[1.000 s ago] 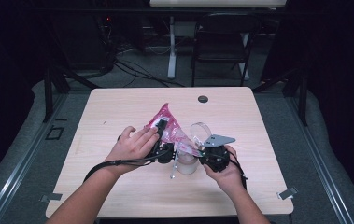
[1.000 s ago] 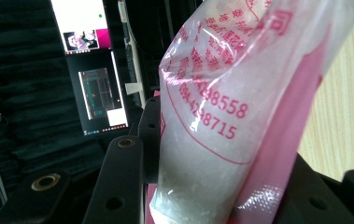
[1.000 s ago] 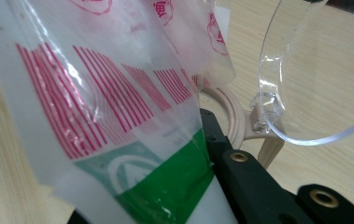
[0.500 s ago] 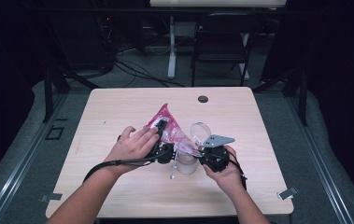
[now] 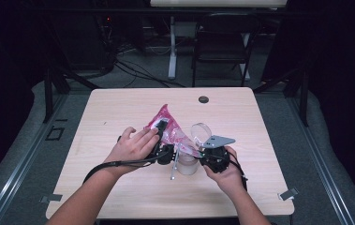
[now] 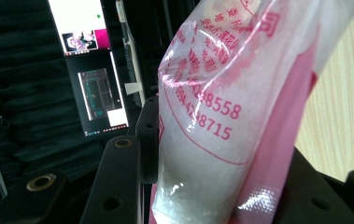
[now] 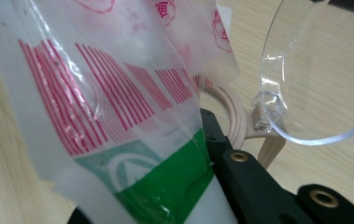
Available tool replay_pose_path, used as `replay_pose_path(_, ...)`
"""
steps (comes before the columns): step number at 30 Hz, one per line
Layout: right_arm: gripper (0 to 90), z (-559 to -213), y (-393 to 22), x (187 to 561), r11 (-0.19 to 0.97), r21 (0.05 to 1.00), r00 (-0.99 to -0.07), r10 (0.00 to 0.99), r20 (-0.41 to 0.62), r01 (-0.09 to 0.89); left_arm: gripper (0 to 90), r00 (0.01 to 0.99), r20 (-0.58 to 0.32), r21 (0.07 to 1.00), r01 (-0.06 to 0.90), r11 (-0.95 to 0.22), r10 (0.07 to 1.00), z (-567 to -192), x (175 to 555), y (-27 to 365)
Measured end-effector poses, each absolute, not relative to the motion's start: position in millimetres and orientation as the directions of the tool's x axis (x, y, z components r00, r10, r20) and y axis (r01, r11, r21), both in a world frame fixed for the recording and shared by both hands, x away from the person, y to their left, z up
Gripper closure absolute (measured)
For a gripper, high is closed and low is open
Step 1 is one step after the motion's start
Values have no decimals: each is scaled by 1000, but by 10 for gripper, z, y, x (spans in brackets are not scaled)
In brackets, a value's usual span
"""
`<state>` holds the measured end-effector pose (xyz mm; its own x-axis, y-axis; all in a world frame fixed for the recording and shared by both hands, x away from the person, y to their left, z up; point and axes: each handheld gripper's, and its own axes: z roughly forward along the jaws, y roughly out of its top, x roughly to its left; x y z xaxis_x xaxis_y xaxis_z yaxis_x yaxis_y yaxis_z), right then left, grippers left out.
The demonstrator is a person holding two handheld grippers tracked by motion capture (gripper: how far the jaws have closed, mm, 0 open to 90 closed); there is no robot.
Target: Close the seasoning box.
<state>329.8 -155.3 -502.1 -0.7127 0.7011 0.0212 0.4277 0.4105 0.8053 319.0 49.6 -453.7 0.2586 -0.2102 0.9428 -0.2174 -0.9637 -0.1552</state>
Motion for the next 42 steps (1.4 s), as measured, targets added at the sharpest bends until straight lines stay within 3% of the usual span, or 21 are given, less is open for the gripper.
replay_pose_path(42,900,-5001,-1497,3270,425,808,-722,691,1,408,630,319,926,-144,-194,-971,-201,-4726,3210,658)
